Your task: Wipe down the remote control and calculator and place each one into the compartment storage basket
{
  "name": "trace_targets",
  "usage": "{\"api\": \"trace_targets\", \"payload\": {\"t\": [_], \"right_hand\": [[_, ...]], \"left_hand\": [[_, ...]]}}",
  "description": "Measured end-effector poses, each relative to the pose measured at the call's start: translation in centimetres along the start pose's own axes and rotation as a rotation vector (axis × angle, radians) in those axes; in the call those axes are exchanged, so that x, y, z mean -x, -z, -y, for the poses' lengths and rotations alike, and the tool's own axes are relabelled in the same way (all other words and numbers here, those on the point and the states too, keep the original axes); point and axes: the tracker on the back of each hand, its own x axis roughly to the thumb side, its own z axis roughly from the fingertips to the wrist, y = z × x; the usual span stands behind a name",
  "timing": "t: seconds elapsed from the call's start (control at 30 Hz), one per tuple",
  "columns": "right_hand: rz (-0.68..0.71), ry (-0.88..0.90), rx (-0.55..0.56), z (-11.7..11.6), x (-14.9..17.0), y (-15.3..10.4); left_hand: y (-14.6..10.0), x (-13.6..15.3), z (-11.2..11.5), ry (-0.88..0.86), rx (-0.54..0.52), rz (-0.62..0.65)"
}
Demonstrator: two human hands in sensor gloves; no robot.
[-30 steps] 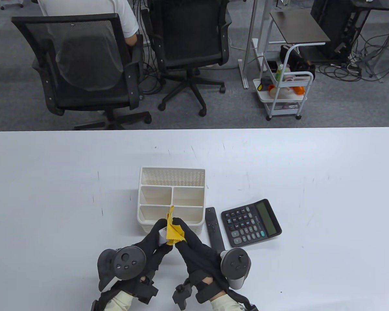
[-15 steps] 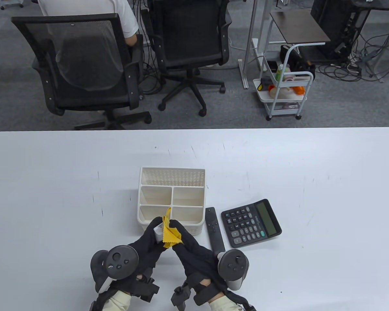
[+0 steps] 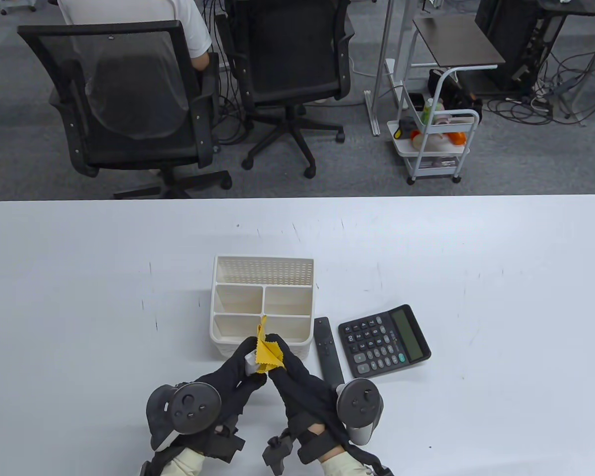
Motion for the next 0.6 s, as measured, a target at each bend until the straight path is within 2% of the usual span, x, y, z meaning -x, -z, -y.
{"api": "trace_targets", "payload": {"t": [0.17, 0.3, 0.4, 0.6], "right_hand": [[-0.018, -0.084, -0.032, -0.5, -0.1, -0.1], [0.000, -0.054, -0.052, -1.0, -0.5, -0.2], [0.033, -0.037, -0.050, -1.0, -0.7, -0.2], [-0.008, 0.017, -0.012, -0.4, -0.2, -0.2]], "left_hand": [[-0.1, 0.7, -0.1, -0.043, -0.031, -0.050], [-0.1, 1.4, -0.4, -0.038, -0.038, -0.088], [-0.1, 1.3, -0.5, -0.037, -0.033, -0.074], [-0.2, 0.5, -0.1, -0.041, -0.028, -0.030]]}}
